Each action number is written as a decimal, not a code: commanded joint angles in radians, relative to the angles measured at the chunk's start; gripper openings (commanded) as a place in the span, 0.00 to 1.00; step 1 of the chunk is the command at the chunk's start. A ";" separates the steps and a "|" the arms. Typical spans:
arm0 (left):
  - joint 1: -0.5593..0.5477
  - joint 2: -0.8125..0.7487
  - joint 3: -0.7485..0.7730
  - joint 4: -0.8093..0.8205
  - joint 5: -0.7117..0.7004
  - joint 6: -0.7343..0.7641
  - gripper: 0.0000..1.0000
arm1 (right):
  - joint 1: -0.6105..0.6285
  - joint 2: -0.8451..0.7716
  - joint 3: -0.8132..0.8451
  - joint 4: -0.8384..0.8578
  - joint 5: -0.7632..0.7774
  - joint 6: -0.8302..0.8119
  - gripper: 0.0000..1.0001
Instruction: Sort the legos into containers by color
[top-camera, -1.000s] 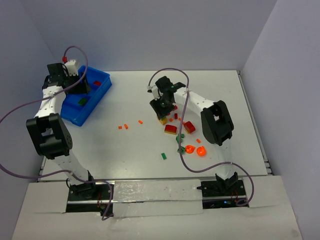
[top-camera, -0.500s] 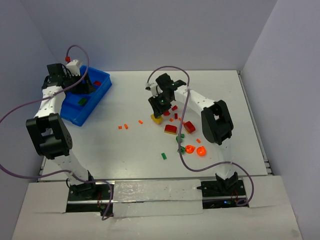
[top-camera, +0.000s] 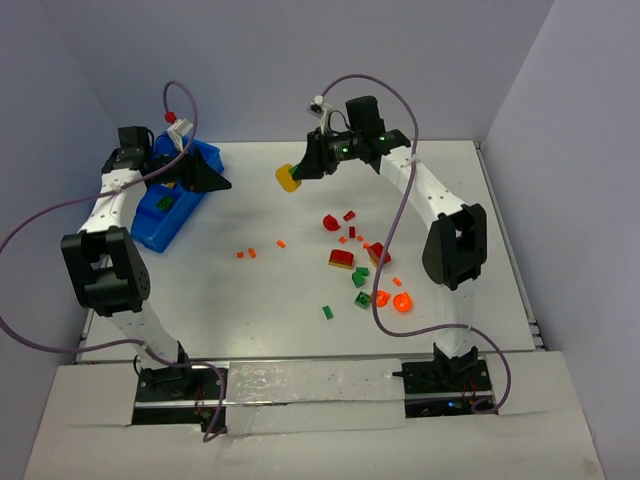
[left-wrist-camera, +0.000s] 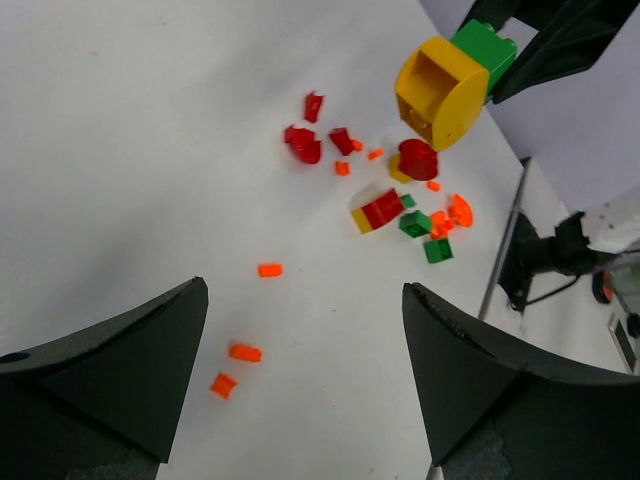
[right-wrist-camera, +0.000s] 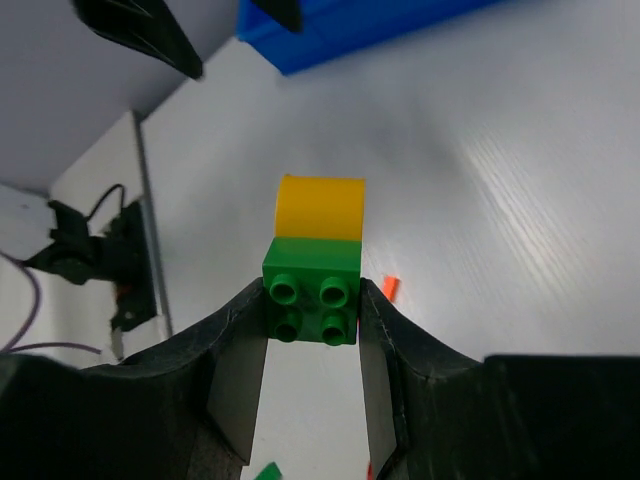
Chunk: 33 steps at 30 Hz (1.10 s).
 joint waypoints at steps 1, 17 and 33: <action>-0.065 -0.011 0.051 0.102 0.134 -0.065 0.89 | 0.025 -0.015 0.088 0.080 -0.192 0.048 0.00; -0.208 0.038 0.092 0.496 0.259 -0.384 0.88 | 0.043 -0.001 0.096 0.176 -0.282 0.128 0.00; -0.205 -0.016 -0.006 0.604 0.243 -0.438 0.88 | 0.014 0.000 0.073 0.227 -0.307 0.193 0.00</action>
